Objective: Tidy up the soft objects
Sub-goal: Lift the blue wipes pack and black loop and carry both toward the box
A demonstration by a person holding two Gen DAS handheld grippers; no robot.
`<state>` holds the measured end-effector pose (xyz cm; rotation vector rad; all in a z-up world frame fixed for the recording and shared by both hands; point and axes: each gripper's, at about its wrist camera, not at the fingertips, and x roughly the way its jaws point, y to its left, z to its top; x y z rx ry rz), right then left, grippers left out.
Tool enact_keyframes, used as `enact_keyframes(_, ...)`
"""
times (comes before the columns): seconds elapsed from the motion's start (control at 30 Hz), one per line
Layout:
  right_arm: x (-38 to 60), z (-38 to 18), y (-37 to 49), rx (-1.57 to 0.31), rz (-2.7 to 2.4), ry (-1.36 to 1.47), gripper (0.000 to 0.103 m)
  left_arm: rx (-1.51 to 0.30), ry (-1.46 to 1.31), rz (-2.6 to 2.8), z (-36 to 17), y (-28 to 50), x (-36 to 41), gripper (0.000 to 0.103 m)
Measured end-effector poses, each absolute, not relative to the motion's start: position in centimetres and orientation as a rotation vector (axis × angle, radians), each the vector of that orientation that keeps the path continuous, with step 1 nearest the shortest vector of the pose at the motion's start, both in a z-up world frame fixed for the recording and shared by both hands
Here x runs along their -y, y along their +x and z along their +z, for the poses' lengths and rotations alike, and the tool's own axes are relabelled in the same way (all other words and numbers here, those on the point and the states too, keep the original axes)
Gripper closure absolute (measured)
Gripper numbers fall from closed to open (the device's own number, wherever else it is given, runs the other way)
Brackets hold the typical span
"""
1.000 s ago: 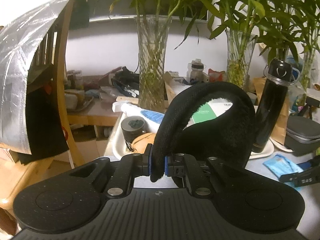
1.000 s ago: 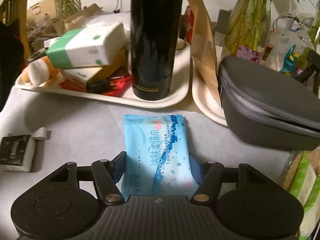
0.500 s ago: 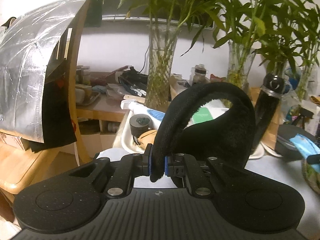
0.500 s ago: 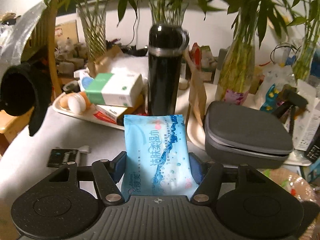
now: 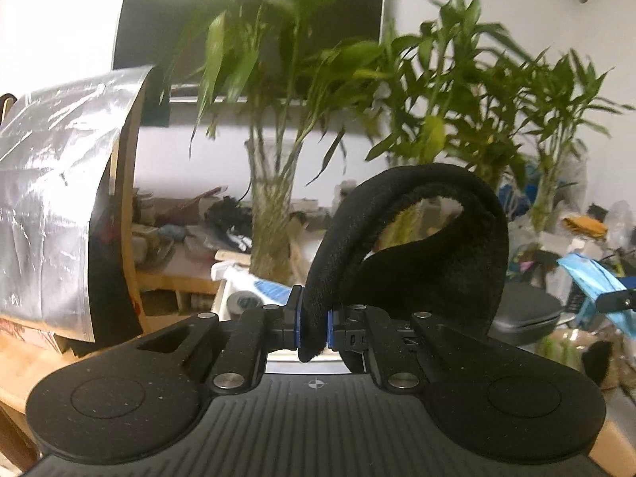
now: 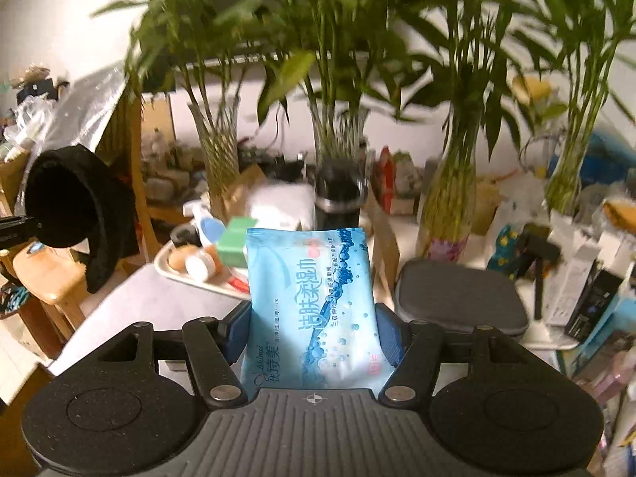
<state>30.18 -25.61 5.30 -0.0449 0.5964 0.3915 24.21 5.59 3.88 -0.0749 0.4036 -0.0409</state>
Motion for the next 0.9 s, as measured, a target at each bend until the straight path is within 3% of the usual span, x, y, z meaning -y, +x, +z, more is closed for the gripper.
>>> enact_keyframes(0.37, 27.1, 11.7, 24.2, -0.502, 0.386, -0.030, 0.036, -0.411, -0.121, -0.103, 8.9, 20.3, -5.2, 0.092)
enact_keyframes(0.9, 26.4, 11.1, 17.5, -0.510, 0.448, -0.038, 0.036, -0.586, -0.117, -0.244, 9.0, 14.6, -4.1, 0.092)
